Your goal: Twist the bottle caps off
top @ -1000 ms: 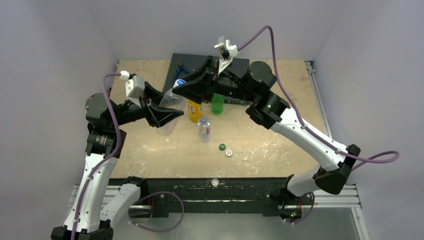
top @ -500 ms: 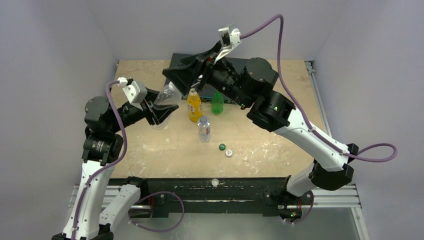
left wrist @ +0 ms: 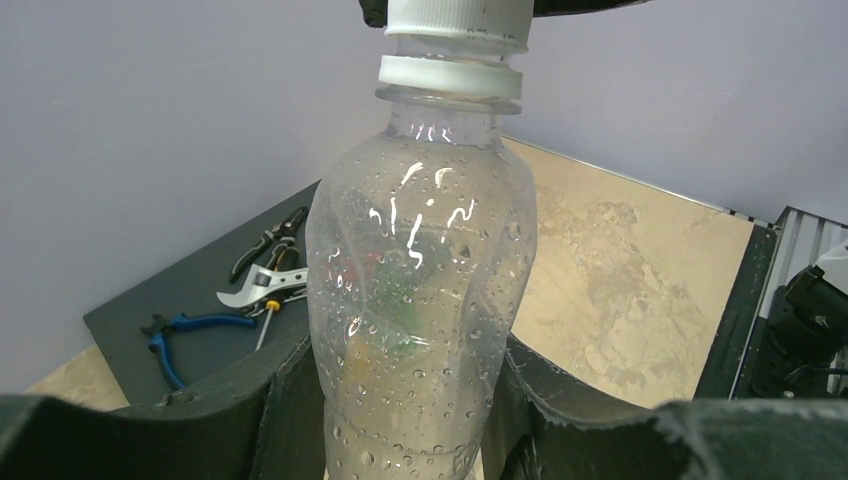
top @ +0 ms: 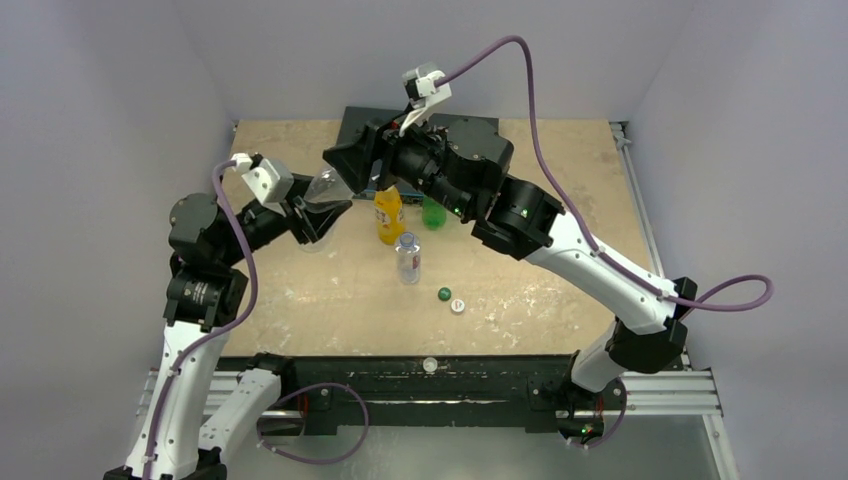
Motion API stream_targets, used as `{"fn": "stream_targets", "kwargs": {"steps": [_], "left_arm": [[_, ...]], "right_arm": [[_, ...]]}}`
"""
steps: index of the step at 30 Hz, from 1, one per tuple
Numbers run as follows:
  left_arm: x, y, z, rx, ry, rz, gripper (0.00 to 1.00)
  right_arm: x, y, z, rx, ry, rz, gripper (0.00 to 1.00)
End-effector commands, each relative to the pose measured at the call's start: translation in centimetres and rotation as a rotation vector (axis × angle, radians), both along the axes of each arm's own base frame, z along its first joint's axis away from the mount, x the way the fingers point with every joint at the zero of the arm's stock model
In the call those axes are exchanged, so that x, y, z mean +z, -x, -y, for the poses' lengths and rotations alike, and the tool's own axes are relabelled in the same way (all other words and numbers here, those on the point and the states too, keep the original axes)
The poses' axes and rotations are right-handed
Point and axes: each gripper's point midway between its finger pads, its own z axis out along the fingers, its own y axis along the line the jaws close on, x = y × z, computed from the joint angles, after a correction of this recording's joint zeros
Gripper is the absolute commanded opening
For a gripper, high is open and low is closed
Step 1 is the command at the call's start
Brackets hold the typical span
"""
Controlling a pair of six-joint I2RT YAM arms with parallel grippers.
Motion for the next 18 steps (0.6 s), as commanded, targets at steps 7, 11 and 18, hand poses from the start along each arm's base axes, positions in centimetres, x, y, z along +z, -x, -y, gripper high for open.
{"fn": "stream_targets", "kwargs": {"steps": [7, 11, 18], "left_arm": [[1.1, -0.8, -0.4, 0.042, 0.026, 0.034, 0.0], [1.2, -0.7, -0.5, 0.048, 0.028, 0.042, 0.0], [1.4, -0.4, -0.3, 0.028, 0.042, 0.037, 0.0]], "right_arm": [[1.1, 0.9, -0.4, 0.048, -0.024, 0.015, 0.6], [1.1, 0.9, -0.4, 0.049, -0.022, 0.012, 0.52], [1.6, 1.7, -0.9, 0.107, -0.022, 0.024, 0.33]]}}
